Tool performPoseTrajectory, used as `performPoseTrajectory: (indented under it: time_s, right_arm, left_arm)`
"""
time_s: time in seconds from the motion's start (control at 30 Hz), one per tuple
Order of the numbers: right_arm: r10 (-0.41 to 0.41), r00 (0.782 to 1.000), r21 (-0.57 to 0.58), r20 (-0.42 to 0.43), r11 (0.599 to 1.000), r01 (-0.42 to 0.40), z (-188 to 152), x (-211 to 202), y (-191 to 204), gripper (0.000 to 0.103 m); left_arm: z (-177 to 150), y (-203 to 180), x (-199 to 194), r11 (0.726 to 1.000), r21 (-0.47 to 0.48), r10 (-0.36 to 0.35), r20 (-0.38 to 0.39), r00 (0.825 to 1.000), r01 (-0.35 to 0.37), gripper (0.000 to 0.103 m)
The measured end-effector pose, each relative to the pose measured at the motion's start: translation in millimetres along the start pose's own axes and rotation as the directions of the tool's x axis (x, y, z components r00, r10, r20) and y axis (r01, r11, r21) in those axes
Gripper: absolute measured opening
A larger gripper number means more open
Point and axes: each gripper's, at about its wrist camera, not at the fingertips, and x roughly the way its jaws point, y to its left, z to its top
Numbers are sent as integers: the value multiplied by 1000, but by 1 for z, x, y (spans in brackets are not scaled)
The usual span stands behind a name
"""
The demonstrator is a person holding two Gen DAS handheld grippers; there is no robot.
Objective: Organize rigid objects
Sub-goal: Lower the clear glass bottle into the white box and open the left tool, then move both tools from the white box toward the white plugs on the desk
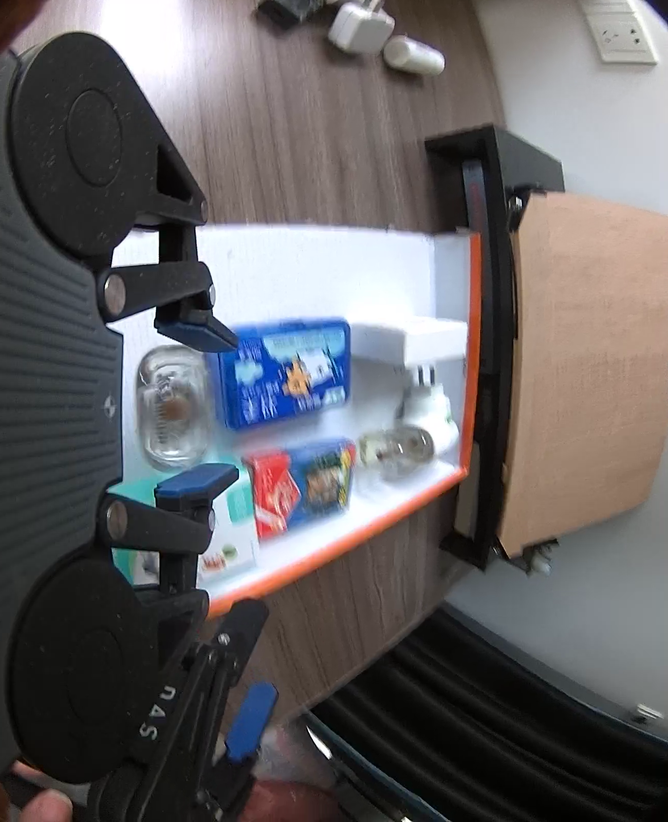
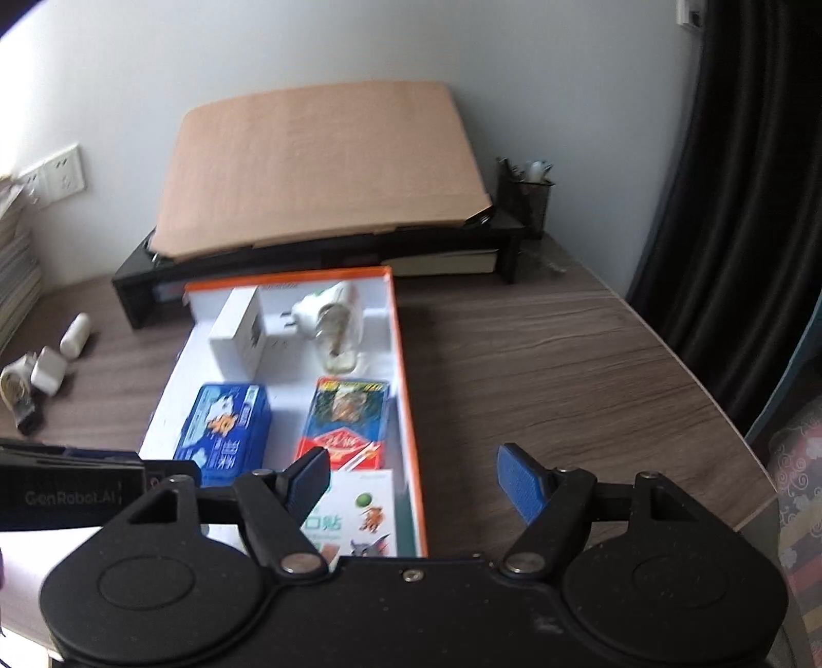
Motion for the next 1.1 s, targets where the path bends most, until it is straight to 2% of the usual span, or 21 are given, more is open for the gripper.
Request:
performPoseTrajectory:
  time_s: [0.07,0.4,0.57,0.87,1.1]
  right_arm:
    - [0,1000,8,0,1000,0,1,0,-1,86]
    - [35,999,-18,6,999,-35,4,1,15,86]
    - [85,996,-52,13,995,-85,10,2,35,86]
    - [196,981,-138,3,971,-194,23,10,89,86]
    - [251,968,-194,-11,949,-249,27,16,127,86]
  left_arm:
    - [1,-3,-2,1000,6,-9,11,1000,9,58]
    - [3,22,-9,995,-69,77,35,996,-74,61]
    - [4,38,-20,988,-105,121,60,991,-114,64]
    - [5,82,-44,960,-191,226,103,969,-203,68]
    - [0,124,-60,920,-281,312,109,944,-271,73]
